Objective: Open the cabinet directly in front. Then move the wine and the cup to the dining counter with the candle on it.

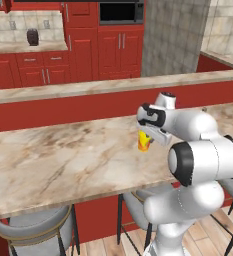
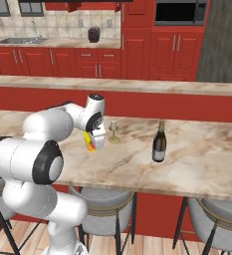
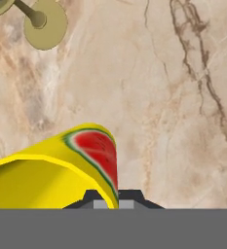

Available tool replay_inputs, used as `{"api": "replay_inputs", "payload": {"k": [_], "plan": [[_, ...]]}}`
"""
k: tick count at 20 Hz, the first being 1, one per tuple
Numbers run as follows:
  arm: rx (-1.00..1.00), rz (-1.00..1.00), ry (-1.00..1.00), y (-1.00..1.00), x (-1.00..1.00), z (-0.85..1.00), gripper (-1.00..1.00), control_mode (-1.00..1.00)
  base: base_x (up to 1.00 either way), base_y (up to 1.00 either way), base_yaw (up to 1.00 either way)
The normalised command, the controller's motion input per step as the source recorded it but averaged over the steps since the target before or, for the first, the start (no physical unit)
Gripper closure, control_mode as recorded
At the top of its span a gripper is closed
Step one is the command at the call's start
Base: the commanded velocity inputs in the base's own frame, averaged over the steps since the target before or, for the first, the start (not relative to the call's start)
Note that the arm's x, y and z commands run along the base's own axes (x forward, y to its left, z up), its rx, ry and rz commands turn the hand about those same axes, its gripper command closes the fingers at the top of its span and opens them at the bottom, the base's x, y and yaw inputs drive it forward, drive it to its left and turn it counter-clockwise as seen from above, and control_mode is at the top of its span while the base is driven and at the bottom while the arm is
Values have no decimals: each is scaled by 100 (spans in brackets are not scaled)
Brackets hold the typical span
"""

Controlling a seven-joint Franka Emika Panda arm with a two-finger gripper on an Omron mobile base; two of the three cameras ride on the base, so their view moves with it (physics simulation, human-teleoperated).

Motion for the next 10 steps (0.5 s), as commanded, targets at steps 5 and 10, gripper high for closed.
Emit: {"api": "replay_inputs", "payload": {"k": [5,10], "plan": [[0,0,-5,0,13,-13,100,-100,0,0,0],[0,0,-5,0,32,-21,100,-100,0,0,0]]}}
